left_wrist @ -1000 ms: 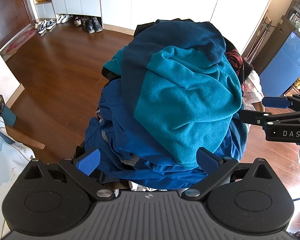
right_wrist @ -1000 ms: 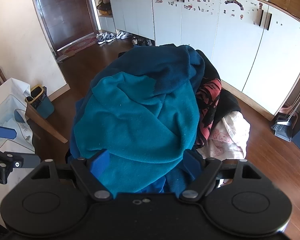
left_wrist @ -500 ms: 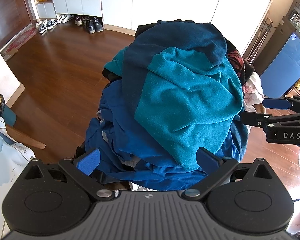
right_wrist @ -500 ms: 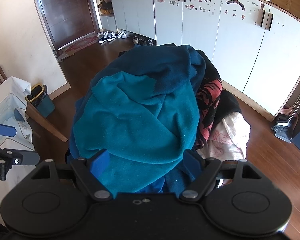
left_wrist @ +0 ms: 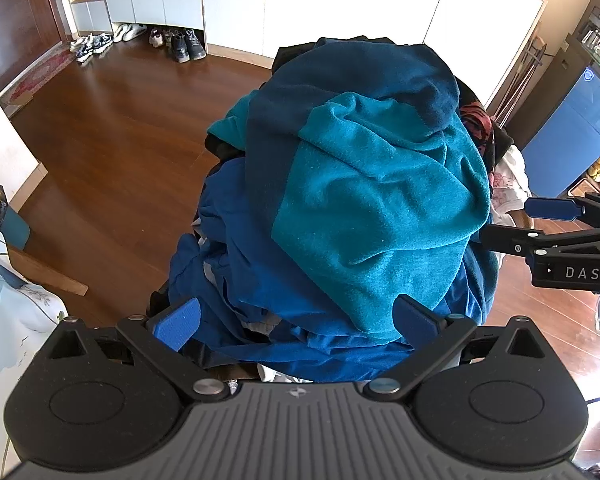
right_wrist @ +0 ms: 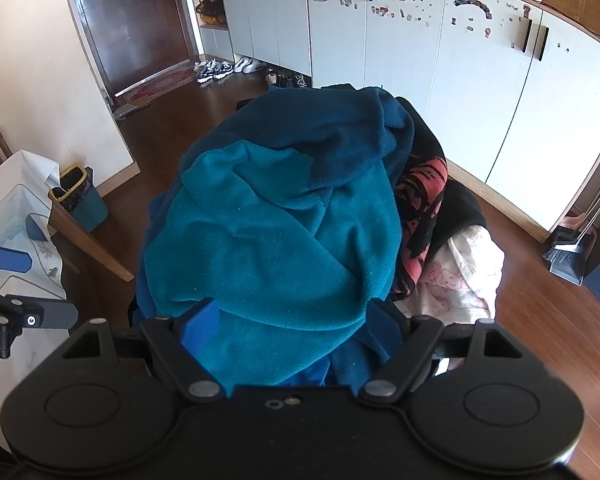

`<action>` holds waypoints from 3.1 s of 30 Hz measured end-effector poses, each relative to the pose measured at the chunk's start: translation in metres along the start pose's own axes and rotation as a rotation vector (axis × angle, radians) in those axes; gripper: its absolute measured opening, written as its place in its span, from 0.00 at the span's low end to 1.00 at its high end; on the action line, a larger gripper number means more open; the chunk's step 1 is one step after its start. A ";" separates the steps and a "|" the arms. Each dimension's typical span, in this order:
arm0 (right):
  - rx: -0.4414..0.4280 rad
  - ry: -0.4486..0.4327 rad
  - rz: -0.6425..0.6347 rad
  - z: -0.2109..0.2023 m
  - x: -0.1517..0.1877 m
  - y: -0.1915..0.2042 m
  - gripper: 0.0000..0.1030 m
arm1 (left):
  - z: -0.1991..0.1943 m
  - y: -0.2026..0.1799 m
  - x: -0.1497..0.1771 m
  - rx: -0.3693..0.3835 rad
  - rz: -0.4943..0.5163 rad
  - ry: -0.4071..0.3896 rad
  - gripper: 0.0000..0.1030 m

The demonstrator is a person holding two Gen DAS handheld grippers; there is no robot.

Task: Fold clothes
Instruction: 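Reach both grippers toward the teal and navy sweater on the clothes pile, then close the left gripper on the sweater while the right gripper grasps it too, then lift the sweater with both grippers and carry it over the table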

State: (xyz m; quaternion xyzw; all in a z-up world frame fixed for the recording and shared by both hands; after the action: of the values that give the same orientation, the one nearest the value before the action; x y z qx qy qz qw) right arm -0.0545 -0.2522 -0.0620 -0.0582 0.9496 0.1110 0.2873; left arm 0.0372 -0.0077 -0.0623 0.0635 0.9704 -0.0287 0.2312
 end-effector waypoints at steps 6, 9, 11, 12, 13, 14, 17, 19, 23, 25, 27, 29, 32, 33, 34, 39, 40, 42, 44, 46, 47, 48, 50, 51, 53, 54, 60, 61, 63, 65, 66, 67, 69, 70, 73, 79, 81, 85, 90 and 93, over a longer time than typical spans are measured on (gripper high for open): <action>0.003 0.013 -0.011 0.008 0.001 -0.001 1.00 | 0.010 0.005 -0.003 0.017 0.001 0.008 1.00; 0.015 0.010 -0.035 0.012 -0.005 -0.007 1.00 | 0.019 0.011 -0.014 0.013 0.043 -0.017 1.00; 0.022 -0.008 -0.045 0.015 -0.019 -0.014 1.00 | 0.028 0.015 -0.028 0.007 0.070 -0.034 1.00; 0.026 -0.019 -0.049 0.016 -0.028 -0.017 1.00 | 0.034 0.017 -0.036 0.010 0.077 -0.041 1.00; 0.034 -0.034 -0.055 0.019 -0.038 -0.020 1.00 | 0.041 0.017 -0.045 0.013 0.084 -0.047 1.00; 0.040 -0.044 -0.061 0.023 -0.048 -0.022 1.00 | 0.049 0.018 -0.054 0.016 0.091 -0.052 1.00; 0.050 -0.055 -0.085 0.040 -0.070 -0.025 1.00 | 0.074 0.014 -0.078 0.025 0.131 -0.062 1.00; 0.050 -0.052 -0.095 0.050 -0.082 -0.025 1.00 | 0.090 0.009 -0.091 0.035 0.147 -0.061 1.00; 0.029 -0.040 -0.083 0.070 -0.103 -0.025 1.00 | 0.114 0.003 -0.113 0.072 0.144 -0.072 1.00; 0.023 -0.023 -0.067 0.082 -0.108 -0.027 1.00 | 0.126 0.001 -0.116 0.103 0.131 -0.058 1.00; 0.019 -0.003 -0.050 0.094 -0.113 -0.029 1.00 | 0.138 -0.001 -0.117 0.131 0.116 -0.039 1.00; 0.030 0.030 -0.018 0.111 -0.111 -0.032 1.00 | 0.145 -0.001 -0.114 0.136 0.101 -0.037 1.00; 0.035 0.026 -0.031 0.116 -0.105 -0.026 1.00 | 0.145 -0.003 -0.112 0.129 0.100 -0.048 1.00; 0.041 0.021 -0.048 0.116 -0.103 -0.022 1.00 | 0.145 -0.004 -0.112 0.127 0.105 -0.045 1.00; 0.047 0.016 -0.067 0.115 -0.101 -0.018 1.00 | 0.144 -0.004 -0.113 0.125 0.109 -0.042 1.00; 0.064 -0.005 -0.163 0.100 -0.095 -0.003 1.00 | 0.131 -0.008 -0.112 0.131 0.123 -0.059 0.64; 0.063 -0.009 -0.168 0.095 -0.095 -0.001 1.00 | 0.126 -0.008 -0.112 0.143 0.126 -0.069 0.49; 0.048 -0.021 -0.173 0.082 -0.095 0.001 1.00 | 0.111 -0.006 -0.111 0.173 0.109 -0.095 0.31; 0.020 -0.030 -0.165 0.067 -0.100 0.004 1.00 | 0.093 -0.003 -0.110 0.209 0.078 -0.131 0.27; -0.020 -0.056 -0.152 0.047 -0.108 0.006 1.00 | 0.071 -0.002 -0.110 0.226 0.070 -0.180 0.26; -0.041 -0.075 -0.146 0.036 -0.113 0.008 1.00 | 0.060 -0.001 -0.110 0.231 0.067 -0.206 0.26; -0.063 -0.095 -0.140 0.025 -0.118 0.010 1.00 | 0.049 -0.001 -0.111 0.235 0.067 -0.232 0.26; -0.107 -0.133 -0.128 0.002 -0.129 0.014 1.00 | 0.025 0.002 -0.111 0.236 0.053 -0.284 0.26; -0.129 -0.154 -0.124 -0.007 -0.137 0.016 1.00 | 0.014 0.004 -0.112 0.237 0.043 -0.309 0.26; -0.165 -0.199 -0.126 -0.029 -0.147 0.023 1.00 | -0.009 0.012 -0.113 0.233 0.025 -0.359 0.26; -0.190 -0.215 -0.128 -0.039 -0.151 0.027 1.00 | -0.022 0.018 -0.113 0.226 0.018 -0.381 0.25; -0.357 -0.284 -0.197 -0.088 -0.179 0.078 1.00 | -0.102 0.064 -0.094 0.127 -0.051 -0.500 0.25; -0.382 -0.290 -0.217 -0.093 -0.182 0.091 1.00 | -0.112 0.074 -0.086 0.105 -0.064 -0.508 0.25; -0.429 -0.287 -0.255 -0.098 -0.184 0.119 1.00 | -0.135 0.094 -0.066 0.056 -0.091 -0.520 0.25; -0.475 -0.274 -0.303 -0.100 -0.181 0.152 1.00 | -0.151 0.118 -0.038 0.001 -0.134 -0.512 0.25; -0.501 -0.261 -0.332 -0.100 -0.177 0.170 1.00 | -0.157 0.130 -0.023 -0.027 -0.158 -0.506 0.25; -0.527 -0.248 -0.360 -0.100 -0.173 0.188 1.00 | -0.164 0.143 -0.006 -0.056 -0.182 -0.502 0.25; -0.580 -0.219 -0.412 -0.100 -0.163 0.228 1.00 | -0.184 0.165 0.030 -0.096 -0.237 -0.501 0.25; -0.607 -0.204 -0.436 -0.101 -0.157 0.249 1.00 | -0.195 0.176 0.049 -0.116 -0.265 -0.503 0.25; -0.678 -0.175 -0.508 -0.107 -0.134 0.311 1.00 | -0.231 0.210 0.105 -0.181 -0.319 -0.504 0.25; -0.787 -0.069 -0.594 -0.114 -0.068 0.436 1.00 | -0.286 0.277 0.224 -0.296 -0.433 -0.453 0.25; -0.811 -0.026 -0.632 -0.118 -0.032 0.476 1.00 | -0.299 0.298 0.263 -0.335 -0.456 -0.425 0.25; -0.822 0.067 -0.629 -0.115 0.031 0.546 1.00 | -0.313 0.328 0.336 -0.379 -0.506 -0.358 0.25; -0.771 0.204 -0.670 -0.093 0.112 0.598 1.00 | -0.298 0.353 0.410 -0.352 -0.575 -0.265 0.26; -0.728 0.245 -0.715 -0.087 0.141 0.602 1.00 | -0.282 0.362 0.431 -0.322 -0.620 -0.235 0.27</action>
State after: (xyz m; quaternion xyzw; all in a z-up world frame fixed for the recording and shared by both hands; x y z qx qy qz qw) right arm -0.3224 0.3033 0.0362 -0.4873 0.7971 0.3211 0.1553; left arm -0.4200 0.4225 -0.0159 -0.2745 0.9024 0.0485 0.3285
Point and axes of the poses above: each gripper's, at about its wrist camera, not at the fingertips, and z roughly the way its jaws point, y to its left, x to its underside, the point moved 6 cm from there along z, roughly the way its jaws point, and after that the axes turned 8 degrees about z, right-handed, at the moved point
